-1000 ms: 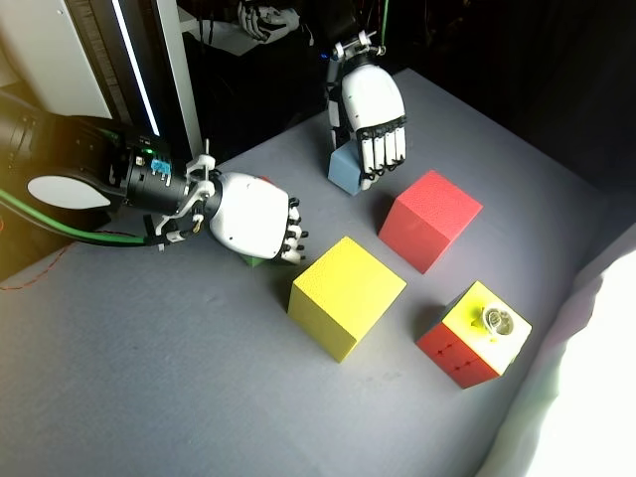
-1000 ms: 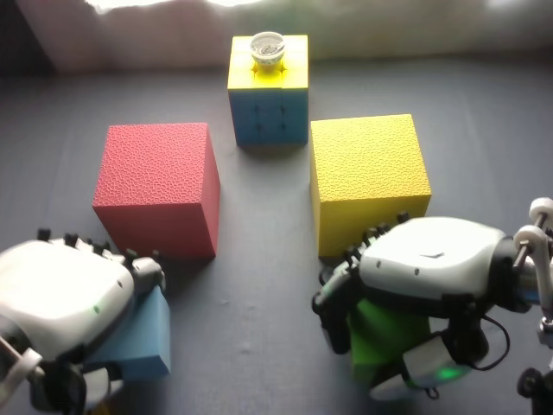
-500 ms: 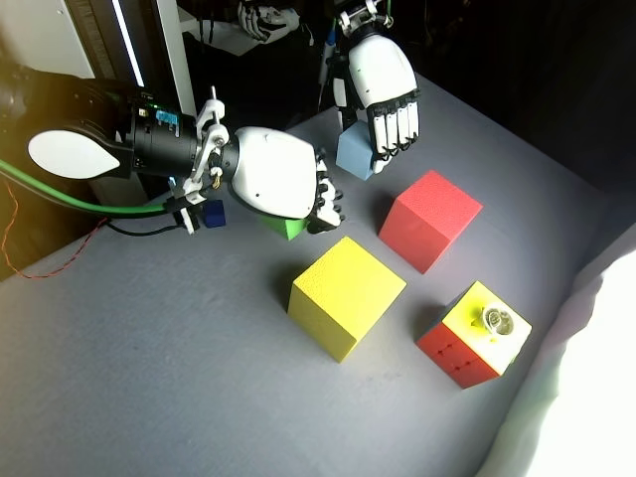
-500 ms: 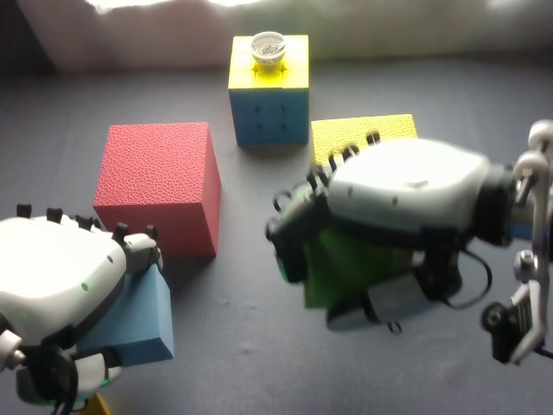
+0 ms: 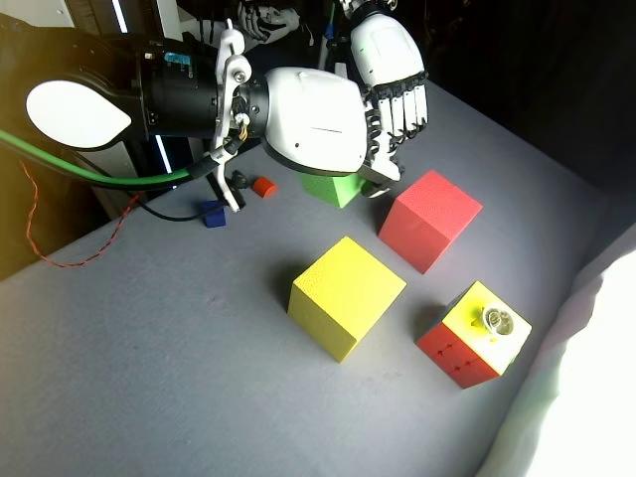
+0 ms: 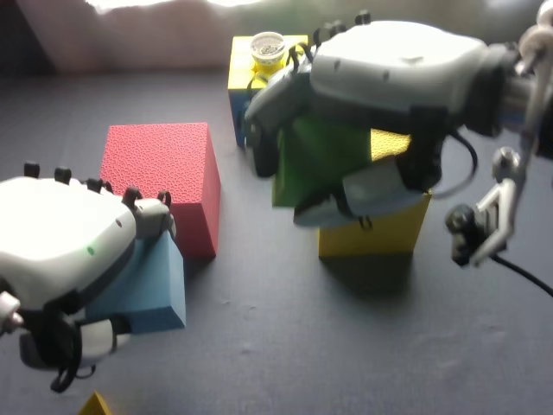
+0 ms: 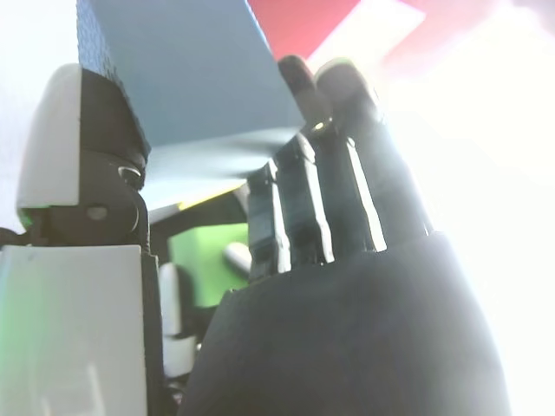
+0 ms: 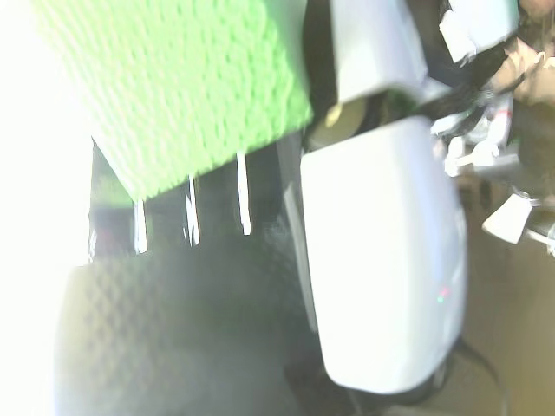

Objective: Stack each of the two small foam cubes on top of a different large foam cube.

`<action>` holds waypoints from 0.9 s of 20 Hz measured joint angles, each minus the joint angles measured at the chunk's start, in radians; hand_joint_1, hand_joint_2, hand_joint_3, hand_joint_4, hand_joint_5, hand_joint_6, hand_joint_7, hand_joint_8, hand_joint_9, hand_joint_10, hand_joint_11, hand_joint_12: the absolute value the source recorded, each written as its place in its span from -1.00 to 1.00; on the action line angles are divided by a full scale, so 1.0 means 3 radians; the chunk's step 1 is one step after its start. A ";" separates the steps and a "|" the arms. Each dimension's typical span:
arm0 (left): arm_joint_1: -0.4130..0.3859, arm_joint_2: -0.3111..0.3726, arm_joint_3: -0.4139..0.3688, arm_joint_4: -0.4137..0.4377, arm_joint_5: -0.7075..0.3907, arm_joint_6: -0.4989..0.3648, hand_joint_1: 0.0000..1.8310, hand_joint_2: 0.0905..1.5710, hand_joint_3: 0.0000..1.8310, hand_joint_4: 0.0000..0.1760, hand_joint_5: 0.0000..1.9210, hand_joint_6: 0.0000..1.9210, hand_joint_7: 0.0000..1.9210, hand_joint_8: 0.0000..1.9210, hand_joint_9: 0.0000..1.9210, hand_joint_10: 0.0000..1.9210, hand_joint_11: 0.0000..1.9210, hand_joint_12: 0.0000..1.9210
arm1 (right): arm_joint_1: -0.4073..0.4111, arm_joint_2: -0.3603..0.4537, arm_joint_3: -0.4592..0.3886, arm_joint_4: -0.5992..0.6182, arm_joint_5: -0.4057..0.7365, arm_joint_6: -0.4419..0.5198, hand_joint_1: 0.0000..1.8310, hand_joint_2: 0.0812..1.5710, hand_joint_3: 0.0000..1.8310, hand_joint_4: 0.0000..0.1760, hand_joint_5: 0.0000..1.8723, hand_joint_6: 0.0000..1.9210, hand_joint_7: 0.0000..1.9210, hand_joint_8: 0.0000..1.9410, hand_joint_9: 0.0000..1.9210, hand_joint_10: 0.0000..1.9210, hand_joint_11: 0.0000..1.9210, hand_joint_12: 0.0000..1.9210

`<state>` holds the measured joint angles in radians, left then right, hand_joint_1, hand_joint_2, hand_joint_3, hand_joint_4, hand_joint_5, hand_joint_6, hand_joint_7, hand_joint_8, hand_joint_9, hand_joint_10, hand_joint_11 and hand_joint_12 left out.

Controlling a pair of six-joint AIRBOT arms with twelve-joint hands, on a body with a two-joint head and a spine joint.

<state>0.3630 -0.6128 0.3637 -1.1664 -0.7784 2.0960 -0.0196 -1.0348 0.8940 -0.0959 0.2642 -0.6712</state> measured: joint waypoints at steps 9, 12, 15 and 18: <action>-0.0163 -0.0001 0.0224 0.0070 0.0132 0.0036 0.28 0.57 -1.00 -1.00 -0.20 0.23 -0.25 0.67 -0.39 0.59 -0.53 0.84 | 0.0053 -0.0217 0.0470 0.0057 -0.0111 -0.0052 0.31 0.44 -1.00 -0.74 -0.04 0.12 -0.04 0.16 -0.05 -0.38 -0.52 0.35; -0.0266 -0.0050 0.0329 0.0094 0.0203 0.0045 0.24 0.61 -1.00 -1.00 -0.27 0.35 -0.29 0.70 -0.45 0.64 -0.59 0.98 | 0.0038 -0.0268 0.0604 0.0107 -0.0137 -0.0053 0.30 0.45 -1.00 -0.70 -0.06 0.16 -0.05 0.16 -0.04 -0.41 -0.52 0.35; -0.0328 -0.0120 0.0451 0.0083 0.0323 0.0085 0.25 0.61 -1.00 -1.00 -0.27 0.35 -0.28 0.69 -0.42 0.62 -0.56 0.95 | 0.0025 -0.0275 0.0645 0.0109 -0.0135 -0.0092 0.30 0.45 -1.00 -0.71 -0.06 0.16 -0.05 0.17 -0.06 -0.40 -0.53 0.37; -0.0379 -0.0188 0.0559 0.0099 0.0416 0.0107 0.26 0.57 -1.00 -1.00 -0.22 0.28 -0.24 0.62 -0.37 0.55 -0.53 0.87 | 0.0004 -0.0312 0.0717 0.0111 -0.0214 -0.0150 0.30 0.45 -1.00 -0.72 -0.06 0.16 -0.06 0.18 -0.06 -0.39 -0.52 0.38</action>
<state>0.2493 -0.6693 0.5316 -1.1366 -0.6537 2.1281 -0.0185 -1.1282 1.1091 -0.0628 0.2001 -0.7162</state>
